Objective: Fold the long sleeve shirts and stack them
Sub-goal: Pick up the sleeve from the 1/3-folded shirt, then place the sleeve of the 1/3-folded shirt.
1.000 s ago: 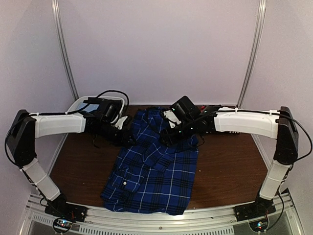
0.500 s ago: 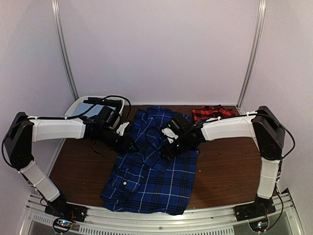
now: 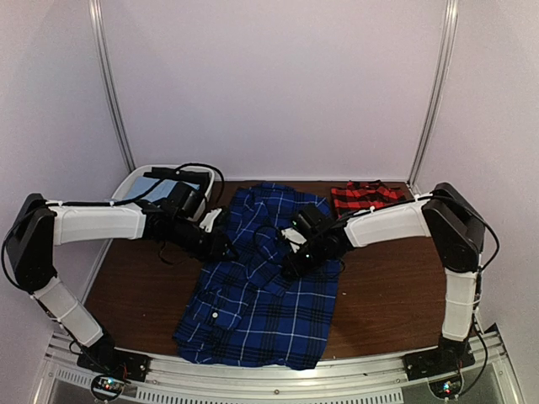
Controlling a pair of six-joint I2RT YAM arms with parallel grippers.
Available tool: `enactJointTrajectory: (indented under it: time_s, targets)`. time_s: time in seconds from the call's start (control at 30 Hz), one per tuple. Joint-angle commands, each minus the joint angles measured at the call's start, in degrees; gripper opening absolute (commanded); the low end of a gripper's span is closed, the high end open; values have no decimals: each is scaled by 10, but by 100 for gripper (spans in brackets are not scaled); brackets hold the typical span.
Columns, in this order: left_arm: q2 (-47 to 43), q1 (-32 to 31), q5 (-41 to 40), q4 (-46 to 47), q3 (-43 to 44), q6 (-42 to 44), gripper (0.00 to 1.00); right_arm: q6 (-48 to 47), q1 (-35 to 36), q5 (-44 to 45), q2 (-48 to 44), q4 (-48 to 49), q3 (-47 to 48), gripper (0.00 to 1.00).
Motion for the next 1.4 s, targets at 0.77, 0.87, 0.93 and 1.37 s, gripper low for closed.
enactJointTrajectory:
  time_s: [0.77, 0.87, 0.93, 1.37]
  targets:
    - [-37, -1, 86, 8, -38, 23, 40, 314, 91, -129, -268, 104, -219, 0]
    - [-41, -1, 92, 6, -45, 23, 40, 371, 103, -140, -278, 154, -246, 4]
    - [-44, -1, 95, 6, -49, 21, 40, 372, 107, -120, -284, 140, -249, 9]
    - [-96, -7, 76, 79, -124, -43, 40, 212, 161, 221, -304, -154, -132, 49]
